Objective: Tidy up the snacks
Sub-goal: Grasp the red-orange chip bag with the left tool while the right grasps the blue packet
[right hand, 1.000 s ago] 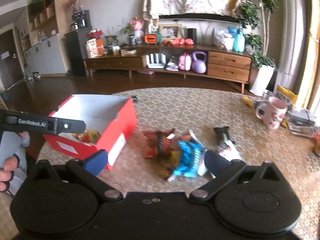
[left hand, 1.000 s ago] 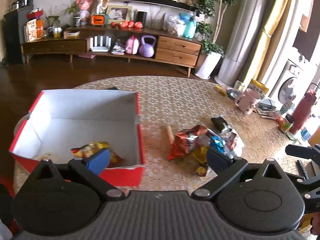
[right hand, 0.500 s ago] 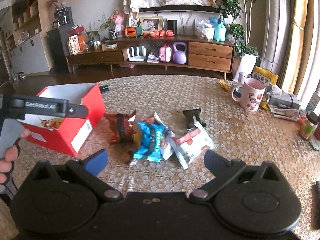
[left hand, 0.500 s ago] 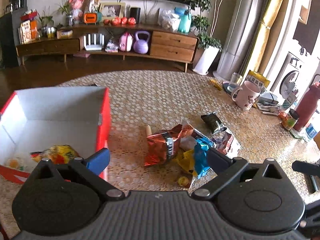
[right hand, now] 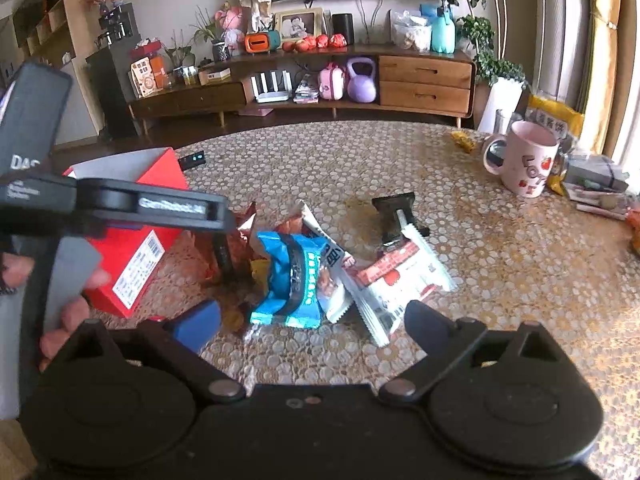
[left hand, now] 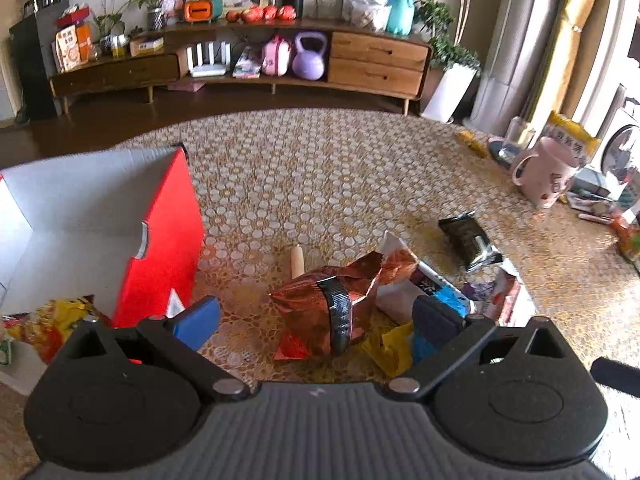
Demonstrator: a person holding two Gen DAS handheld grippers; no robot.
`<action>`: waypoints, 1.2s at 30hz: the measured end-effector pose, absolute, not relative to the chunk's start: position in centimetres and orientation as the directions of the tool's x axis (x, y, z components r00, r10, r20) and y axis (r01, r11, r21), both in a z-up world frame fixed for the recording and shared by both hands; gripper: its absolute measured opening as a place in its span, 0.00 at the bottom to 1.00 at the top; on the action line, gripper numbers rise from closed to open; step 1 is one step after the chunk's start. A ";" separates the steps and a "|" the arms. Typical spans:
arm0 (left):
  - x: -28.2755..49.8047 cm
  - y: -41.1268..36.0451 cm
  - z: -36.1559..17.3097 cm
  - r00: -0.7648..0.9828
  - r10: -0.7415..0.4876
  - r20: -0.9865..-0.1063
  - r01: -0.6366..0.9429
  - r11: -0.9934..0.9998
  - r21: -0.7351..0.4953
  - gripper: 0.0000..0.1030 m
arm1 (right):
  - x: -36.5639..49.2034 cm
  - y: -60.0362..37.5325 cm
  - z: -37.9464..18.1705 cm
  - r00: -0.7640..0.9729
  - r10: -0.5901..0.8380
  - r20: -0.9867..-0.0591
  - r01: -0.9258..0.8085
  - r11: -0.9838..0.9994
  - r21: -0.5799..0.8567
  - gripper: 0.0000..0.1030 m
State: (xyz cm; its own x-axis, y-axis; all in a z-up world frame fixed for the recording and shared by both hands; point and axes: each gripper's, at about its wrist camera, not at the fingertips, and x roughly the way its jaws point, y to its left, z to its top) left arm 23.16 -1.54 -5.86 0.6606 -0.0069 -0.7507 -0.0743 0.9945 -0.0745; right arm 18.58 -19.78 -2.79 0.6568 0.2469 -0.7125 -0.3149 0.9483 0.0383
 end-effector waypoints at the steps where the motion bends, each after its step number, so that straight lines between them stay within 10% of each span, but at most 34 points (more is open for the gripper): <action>1: 23.5 -1.6 -6.2 0.657 -0.002 -0.754 -0.083 0.994 -0.075 1.00 | 19.0 -19.6 -3.1 0.649 0.253 -0.717 -0.316 0.947 0.048 0.91; 18: 26.7 -1.3 -9.5 0.611 -0.010 -0.792 -0.130 0.985 -0.113 0.92 | 24.5 -17.3 -7.5 0.594 0.279 -0.755 -0.308 0.945 0.107 0.69; 36: 26.8 -0.6 -10.8 0.573 -0.042 -0.819 -0.162 0.973 -0.163 0.45 | 24.3 -16.5 -7.7 0.614 0.246 -0.750 -0.295 0.953 0.071 0.38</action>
State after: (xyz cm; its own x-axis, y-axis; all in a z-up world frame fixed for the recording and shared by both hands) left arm 26.82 -0.58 -10.79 0.5728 -0.0417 -0.8187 -0.1618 0.9733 -0.1629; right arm 24.30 -16.48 -7.74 0.6141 0.2461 -0.7499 -0.2948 0.9529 0.0713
